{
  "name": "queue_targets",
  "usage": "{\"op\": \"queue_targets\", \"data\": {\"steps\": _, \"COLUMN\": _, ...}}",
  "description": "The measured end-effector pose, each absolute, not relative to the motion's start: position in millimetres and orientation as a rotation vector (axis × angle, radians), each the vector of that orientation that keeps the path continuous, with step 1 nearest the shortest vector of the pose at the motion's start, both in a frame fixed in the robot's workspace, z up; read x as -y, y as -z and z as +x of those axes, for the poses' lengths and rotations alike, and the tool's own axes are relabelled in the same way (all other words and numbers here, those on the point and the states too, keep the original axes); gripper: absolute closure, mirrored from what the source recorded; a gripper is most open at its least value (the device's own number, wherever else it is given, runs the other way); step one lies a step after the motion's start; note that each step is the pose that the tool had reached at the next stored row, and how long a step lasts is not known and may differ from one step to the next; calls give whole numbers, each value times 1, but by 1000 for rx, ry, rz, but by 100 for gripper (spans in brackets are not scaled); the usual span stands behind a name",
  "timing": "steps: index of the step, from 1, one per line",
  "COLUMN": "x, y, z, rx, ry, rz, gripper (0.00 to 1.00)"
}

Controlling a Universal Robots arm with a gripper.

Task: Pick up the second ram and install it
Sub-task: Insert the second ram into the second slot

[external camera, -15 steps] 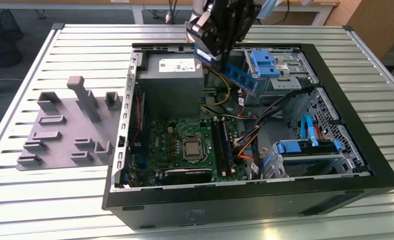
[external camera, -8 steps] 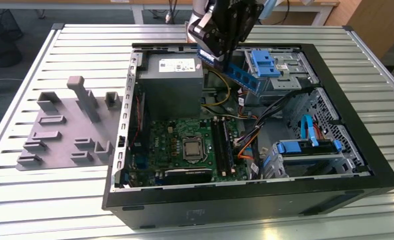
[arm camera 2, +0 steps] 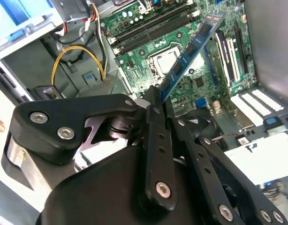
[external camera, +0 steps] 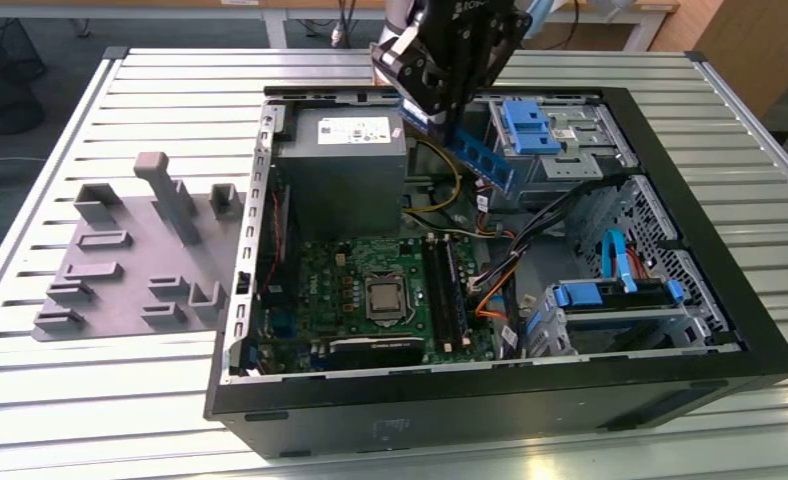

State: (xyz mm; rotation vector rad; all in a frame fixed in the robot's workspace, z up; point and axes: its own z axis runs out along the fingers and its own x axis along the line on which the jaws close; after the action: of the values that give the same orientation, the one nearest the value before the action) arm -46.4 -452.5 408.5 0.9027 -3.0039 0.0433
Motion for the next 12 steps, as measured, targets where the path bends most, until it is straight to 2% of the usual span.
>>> {"op": "queue_targets", "data": {"steps": 12, "x": 451, "y": -407, "z": -46, "rx": 3046, "ry": -43, "rz": 740, "gripper": 86}}
